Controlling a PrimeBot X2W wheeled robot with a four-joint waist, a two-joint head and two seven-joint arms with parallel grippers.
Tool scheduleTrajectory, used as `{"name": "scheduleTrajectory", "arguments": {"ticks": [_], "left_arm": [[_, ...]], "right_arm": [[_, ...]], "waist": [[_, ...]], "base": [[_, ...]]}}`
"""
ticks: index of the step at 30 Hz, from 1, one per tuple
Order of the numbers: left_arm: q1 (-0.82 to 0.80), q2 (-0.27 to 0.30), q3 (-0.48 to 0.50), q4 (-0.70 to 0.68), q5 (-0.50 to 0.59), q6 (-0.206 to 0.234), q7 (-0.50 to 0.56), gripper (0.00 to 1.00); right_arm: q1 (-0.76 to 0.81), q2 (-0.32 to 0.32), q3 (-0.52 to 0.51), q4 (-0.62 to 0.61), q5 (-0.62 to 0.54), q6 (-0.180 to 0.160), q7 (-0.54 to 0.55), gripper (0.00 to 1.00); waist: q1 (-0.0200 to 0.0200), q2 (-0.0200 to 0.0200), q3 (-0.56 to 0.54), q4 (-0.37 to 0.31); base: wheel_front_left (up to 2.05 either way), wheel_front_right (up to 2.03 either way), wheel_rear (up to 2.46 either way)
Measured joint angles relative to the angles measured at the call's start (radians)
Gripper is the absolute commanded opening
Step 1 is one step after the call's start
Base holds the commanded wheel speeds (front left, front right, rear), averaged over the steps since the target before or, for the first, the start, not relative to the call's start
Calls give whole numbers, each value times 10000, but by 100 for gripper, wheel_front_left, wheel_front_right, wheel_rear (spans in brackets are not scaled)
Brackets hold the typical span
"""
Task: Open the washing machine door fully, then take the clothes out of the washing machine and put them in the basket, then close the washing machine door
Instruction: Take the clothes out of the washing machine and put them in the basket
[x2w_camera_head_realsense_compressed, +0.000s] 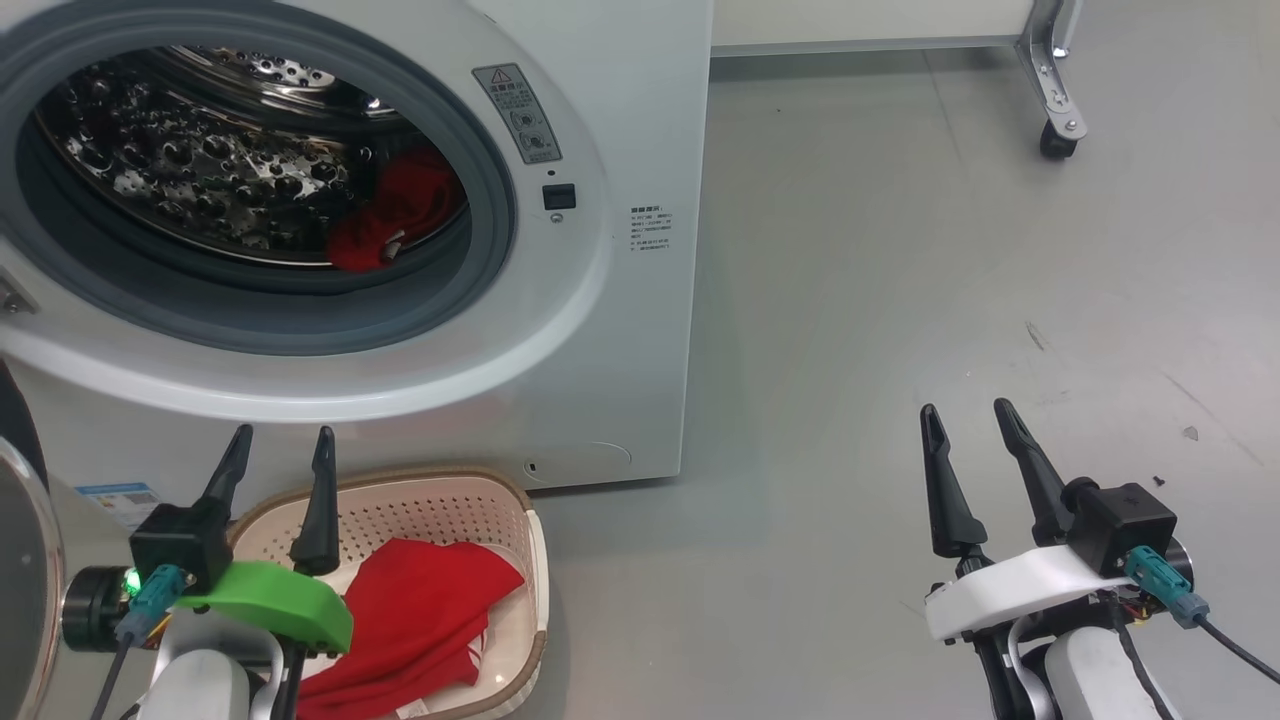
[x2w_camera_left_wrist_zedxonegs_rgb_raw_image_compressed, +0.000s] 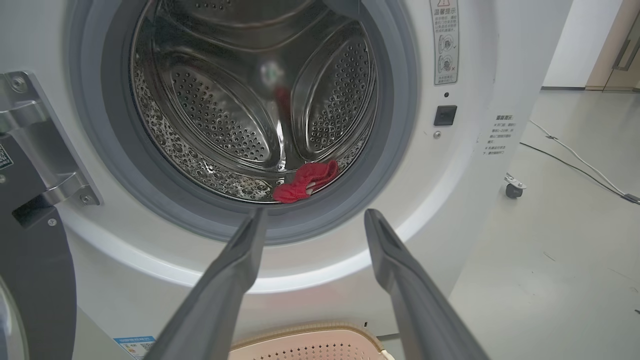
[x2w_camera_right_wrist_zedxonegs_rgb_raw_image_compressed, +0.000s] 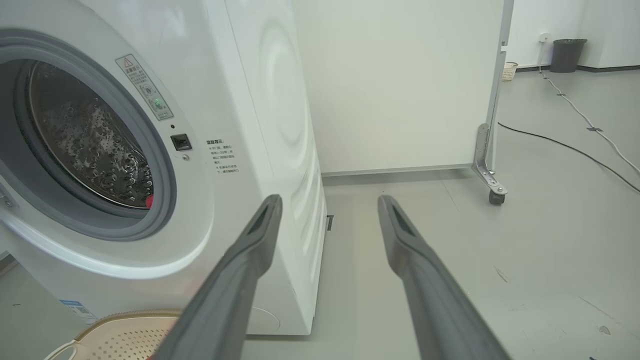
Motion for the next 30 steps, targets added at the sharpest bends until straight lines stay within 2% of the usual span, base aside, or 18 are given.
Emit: {"name": "scheduleTrajectory", "arguments": {"ticks": [13, 30], "left_arm": [[848, -59, -44, -941, 0, 146, 2, 100], [1229, -84, -282, -1434, 0, 259, 2, 100]], "right_arm": [[122, 6, 102, -73, -27, 42, 0, 100], [155, 8, 159, -115, -27, 46, 0, 100]], "waist": [[0, 0, -109, -28], [0, 0, -34, -62]], "base": [[0, 0, 0], [0, 0, 0]]}}
